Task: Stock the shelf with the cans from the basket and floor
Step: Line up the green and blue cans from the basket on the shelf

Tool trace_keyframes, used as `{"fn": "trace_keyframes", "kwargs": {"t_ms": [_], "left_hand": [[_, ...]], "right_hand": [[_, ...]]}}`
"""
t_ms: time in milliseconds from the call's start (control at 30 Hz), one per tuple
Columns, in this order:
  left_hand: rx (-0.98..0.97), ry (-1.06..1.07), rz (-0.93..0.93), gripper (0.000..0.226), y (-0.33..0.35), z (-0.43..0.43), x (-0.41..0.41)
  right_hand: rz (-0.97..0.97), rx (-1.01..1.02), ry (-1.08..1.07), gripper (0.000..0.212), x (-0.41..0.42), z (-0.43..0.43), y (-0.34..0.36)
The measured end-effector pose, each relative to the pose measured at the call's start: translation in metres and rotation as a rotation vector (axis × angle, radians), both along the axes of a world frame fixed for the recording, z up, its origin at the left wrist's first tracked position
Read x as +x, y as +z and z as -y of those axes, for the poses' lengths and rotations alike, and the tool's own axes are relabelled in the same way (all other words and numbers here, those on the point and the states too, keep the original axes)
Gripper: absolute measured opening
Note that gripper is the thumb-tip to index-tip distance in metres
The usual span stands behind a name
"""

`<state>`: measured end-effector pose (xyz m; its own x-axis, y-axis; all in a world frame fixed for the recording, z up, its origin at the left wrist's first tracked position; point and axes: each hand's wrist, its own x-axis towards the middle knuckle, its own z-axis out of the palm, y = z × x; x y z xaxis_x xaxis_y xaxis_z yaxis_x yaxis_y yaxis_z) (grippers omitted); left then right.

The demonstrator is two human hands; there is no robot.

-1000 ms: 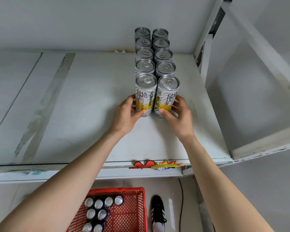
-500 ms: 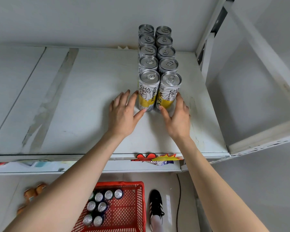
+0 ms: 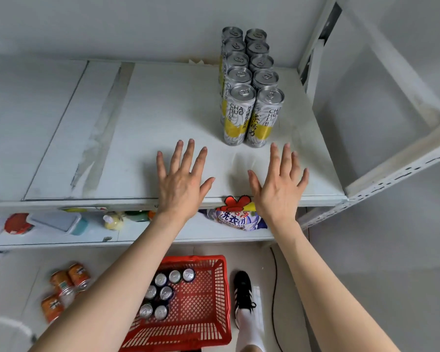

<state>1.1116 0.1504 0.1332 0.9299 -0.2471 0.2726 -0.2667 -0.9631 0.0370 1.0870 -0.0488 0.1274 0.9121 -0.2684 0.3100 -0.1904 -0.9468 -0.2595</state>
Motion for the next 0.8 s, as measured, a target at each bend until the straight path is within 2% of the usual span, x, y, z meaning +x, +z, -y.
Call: {"fn": "trace_keyframes", "kwargs": {"t_ms": [533,800], "left_hand": [[-0.051,-0.009,0.0,0.065,-0.007,-0.046,-0.167],[-0.068,0.091,-0.111,0.066,-0.035,-0.107,-0.267]], "right_hand": [[-0.103,-0.061,0.015,0.071,-0.168,-0.056,0.001],[-0.182,-0.033,0.106,0.074,-0.261,-0.104,-0.022]]}}
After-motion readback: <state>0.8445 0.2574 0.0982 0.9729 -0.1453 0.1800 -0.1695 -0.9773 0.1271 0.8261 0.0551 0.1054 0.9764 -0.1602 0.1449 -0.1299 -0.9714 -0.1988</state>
